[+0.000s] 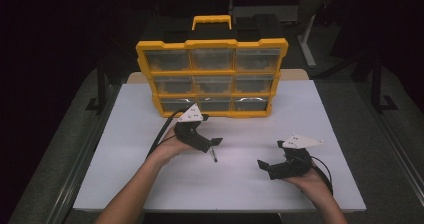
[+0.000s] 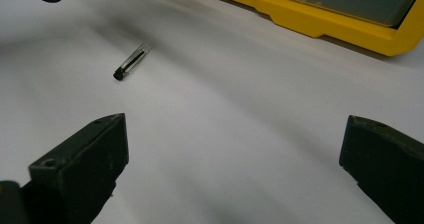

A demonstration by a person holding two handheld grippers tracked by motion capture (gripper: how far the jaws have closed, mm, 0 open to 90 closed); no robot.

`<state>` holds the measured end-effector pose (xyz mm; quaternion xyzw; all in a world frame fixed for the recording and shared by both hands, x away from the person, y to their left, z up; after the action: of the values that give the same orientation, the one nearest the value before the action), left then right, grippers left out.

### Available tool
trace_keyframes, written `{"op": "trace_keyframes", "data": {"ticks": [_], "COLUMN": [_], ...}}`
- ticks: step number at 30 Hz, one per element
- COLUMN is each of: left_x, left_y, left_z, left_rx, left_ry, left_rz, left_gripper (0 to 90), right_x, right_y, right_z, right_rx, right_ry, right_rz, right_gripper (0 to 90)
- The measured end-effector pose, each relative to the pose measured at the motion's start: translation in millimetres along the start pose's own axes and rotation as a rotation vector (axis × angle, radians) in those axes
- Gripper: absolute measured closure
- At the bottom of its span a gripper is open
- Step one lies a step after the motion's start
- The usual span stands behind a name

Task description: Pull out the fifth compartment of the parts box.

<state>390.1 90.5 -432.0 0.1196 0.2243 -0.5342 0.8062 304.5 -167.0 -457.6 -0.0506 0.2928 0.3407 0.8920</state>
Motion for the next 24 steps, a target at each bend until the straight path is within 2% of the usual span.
{"op": "trace_keyframes", "data": {"ticks": [9,15,24], "left_x": [5.1,8.2,9.7], "left_y": [1.3,-2.4,-4.5], "left_z": [2.0,1.6,1.5], "left_rx": [0.011,0.021,0.075], "left_ry": [-0.007,-0.01,-0.004], "left_rz": [-0.001,-0.011,0.003], "left_gripper": [0.3,0.3,0.3], "right_x": [0.0,-0.4,-0.2], "right_y": [-0.4,-2.1,-3.4], "right_z": [0.0,-1.0,-2.2], "right_rx": [0.0,0.004,0.006], "right_ry": [-0.001,-0.002,0.0], "right_rz": [0.002,-0.002,-0.005], "right_gripper": [0.0,0.0,0.0]}}
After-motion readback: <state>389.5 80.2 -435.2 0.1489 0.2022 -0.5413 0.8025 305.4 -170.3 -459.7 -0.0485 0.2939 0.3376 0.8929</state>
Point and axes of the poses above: each handheld gripper's, and its own axes: x roughly forward along the jaws, z roughly out of its top, y roughly to its left, the point moved 5 cm from there along x, roughly forward along the jaws, and after that the axes turned 2 degrees about -z, right-handed, at the moved point
